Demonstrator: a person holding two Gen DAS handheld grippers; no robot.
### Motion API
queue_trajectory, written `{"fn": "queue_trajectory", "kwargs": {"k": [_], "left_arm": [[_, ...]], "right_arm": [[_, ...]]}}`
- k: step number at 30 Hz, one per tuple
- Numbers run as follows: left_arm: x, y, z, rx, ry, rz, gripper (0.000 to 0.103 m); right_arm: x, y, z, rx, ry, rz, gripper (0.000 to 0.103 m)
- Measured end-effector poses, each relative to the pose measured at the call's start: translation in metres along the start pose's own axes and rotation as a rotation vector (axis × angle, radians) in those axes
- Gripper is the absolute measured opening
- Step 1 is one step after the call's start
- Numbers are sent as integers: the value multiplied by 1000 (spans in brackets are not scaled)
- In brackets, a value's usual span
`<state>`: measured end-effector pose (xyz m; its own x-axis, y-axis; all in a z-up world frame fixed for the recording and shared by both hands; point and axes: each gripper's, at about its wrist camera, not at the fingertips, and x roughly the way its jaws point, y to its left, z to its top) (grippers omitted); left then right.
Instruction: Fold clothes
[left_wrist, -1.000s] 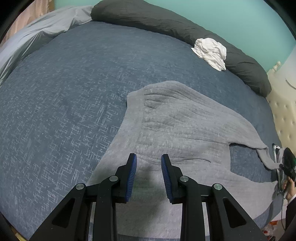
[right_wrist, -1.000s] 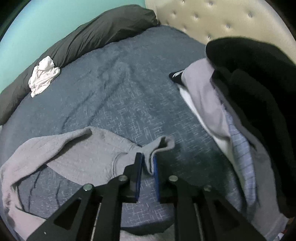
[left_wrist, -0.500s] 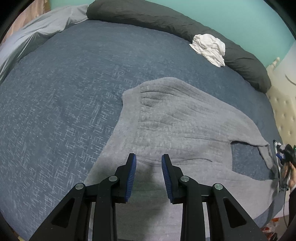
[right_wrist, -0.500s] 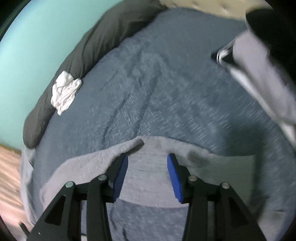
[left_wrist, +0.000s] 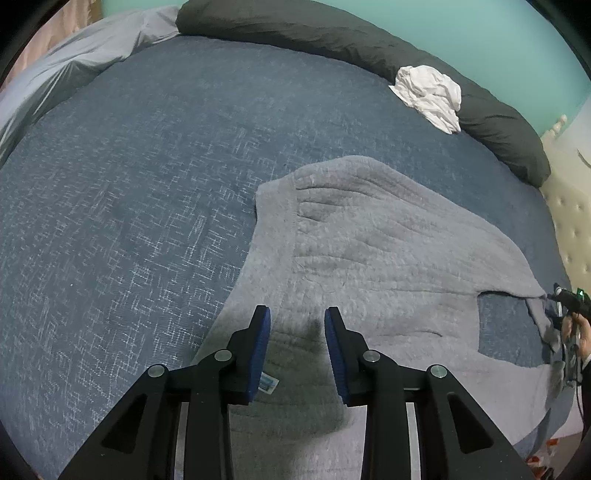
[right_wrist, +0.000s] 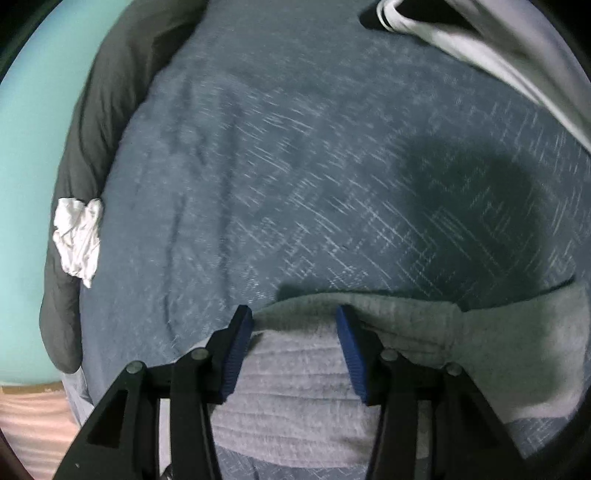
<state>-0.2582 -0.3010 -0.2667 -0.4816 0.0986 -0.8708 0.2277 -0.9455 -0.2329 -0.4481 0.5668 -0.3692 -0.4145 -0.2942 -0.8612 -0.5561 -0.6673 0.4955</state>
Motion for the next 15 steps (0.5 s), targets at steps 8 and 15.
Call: {"fn": "queue_trajectory", "kwargs": {"k": [8, 15], "left_arm": [[-3, -2, 0, 18, -6, -5, 34], [-7, -1, -1, 27, -9, 1, 34]], "right_arm": [[-2, 0, 1, 50, -10, -29, 48], [7, 32, -1, -147, 2, -139, 48]]}}
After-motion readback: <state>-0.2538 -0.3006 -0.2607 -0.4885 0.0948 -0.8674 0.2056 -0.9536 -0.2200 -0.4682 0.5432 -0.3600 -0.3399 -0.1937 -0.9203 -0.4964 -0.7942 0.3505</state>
